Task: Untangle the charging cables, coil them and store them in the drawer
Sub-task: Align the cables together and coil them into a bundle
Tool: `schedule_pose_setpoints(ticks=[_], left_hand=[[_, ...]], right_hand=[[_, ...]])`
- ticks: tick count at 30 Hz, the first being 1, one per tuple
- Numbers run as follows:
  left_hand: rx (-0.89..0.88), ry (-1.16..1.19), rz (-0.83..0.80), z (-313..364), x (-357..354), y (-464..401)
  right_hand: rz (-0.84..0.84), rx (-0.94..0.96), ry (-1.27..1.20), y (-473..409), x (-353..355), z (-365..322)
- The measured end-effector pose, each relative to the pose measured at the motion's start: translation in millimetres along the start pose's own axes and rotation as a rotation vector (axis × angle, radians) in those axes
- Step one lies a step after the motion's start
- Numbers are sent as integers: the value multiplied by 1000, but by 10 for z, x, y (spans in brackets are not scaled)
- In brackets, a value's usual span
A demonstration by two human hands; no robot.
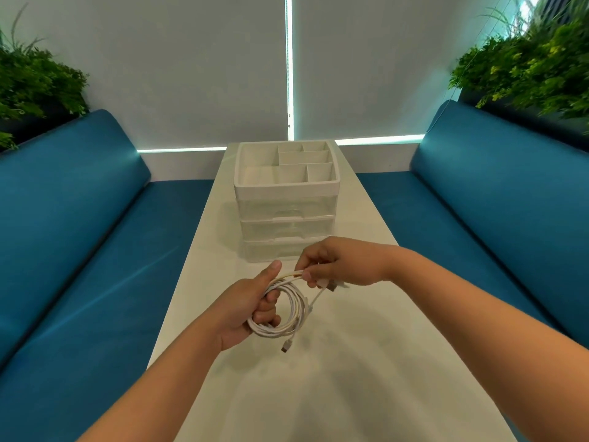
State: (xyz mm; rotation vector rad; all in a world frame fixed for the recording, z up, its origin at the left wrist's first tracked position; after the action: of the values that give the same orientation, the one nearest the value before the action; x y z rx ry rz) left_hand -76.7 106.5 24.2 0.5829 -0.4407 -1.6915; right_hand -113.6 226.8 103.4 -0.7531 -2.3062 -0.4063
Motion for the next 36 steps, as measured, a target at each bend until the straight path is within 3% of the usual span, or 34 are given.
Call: schedule_pose_setpoints(ticks=[11, 21, 23, 25, 27, 28, 29, 32, 36], left_hand=[[10, 178, -267, 30, -147, 79], [-131, 218, 45, 125, 55, 25], [-162, 246, 48, 155, 90, 44], [-202, 264, 31, 200, 128, 83], [-245, 264, 9, 251, 158, 128], [-263, 264, -4, 275, 168, 148], [-278, 265, -19, 294, 173, 167], [-310, 283, -77, 311, 151, 194], [-301, 278, -148, 272, 51, 205]], right_hand=[[182, 107, -24, -102, 178, -125], [217, 18, -13, -47, 36, 73], [307, 14, -84, -14, 47, 83], [549, -9, -140, 85, 165, 131], [836, -122, -205, 283, 260, 274], [888, -232, -287, 365, 212, 395], [848, -358, -393, 402, 80, 522], [461, -615, -662, 381, -553, 674], [211, -505, -1092, 157, -1062, 556]])
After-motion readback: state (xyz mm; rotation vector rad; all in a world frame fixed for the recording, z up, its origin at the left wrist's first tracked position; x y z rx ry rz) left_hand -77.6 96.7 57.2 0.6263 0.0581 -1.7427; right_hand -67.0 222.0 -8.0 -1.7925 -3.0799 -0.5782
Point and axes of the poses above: each hand's wrist, its own y-axis away from the middle knuckle, its own x-axis out of the back of the hand, z = x × y, the point moved 9 cm from there along -y, towards the middle knuckle, and after that the axes turned 10 degrees about x, right-handed, at the moved point
